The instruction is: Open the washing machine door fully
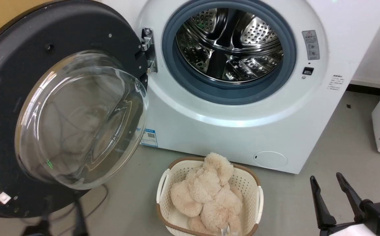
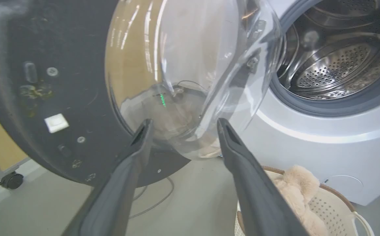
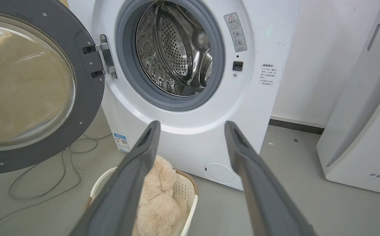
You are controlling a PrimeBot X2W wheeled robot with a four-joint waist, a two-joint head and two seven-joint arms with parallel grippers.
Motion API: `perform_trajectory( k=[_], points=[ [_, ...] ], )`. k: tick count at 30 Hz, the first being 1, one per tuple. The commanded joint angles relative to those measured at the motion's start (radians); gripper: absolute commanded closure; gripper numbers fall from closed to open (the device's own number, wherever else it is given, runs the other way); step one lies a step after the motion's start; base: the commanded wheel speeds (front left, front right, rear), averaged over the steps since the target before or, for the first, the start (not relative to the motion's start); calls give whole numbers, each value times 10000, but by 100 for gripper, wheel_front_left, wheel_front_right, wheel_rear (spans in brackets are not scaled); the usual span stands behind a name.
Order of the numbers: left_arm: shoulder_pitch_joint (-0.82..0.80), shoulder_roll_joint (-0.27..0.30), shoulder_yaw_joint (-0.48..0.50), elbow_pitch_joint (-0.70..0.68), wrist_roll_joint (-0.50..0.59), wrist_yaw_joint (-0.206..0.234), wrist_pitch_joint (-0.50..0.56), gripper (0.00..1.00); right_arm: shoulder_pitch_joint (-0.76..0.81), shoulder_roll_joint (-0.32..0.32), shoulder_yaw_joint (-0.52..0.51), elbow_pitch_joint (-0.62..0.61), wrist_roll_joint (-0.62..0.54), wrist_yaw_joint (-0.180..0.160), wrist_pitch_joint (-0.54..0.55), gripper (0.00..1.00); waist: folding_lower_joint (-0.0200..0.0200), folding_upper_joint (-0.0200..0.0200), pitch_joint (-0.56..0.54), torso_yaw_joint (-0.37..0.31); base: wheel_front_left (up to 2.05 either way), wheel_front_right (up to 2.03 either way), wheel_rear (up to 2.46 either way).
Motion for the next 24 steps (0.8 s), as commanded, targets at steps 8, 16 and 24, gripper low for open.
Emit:
perform_trajectory(
  k=[8, 16, 24],
  points=[
    [412, -528, -1553, -786, 562, -424, 194, 0, 171, 30, 144, -14, -93, 4, 40, 0, -1, -1, -148, -608, 0, 0, 0],
    [-277, -485, -2217, -705, 893, -688, 254, 0, 184, 30, 226, -11, -202, 4, 167, 0, -1, -1, -211, -1411, 0, 0, 0],
    [-712, -142, -2323, -324, 1018, -826, 497, 0, 183, 30, 331, 20, -210, 4, 198, 0, -1, -1, -221, -2026, 0, 0, 0]
  ],
)
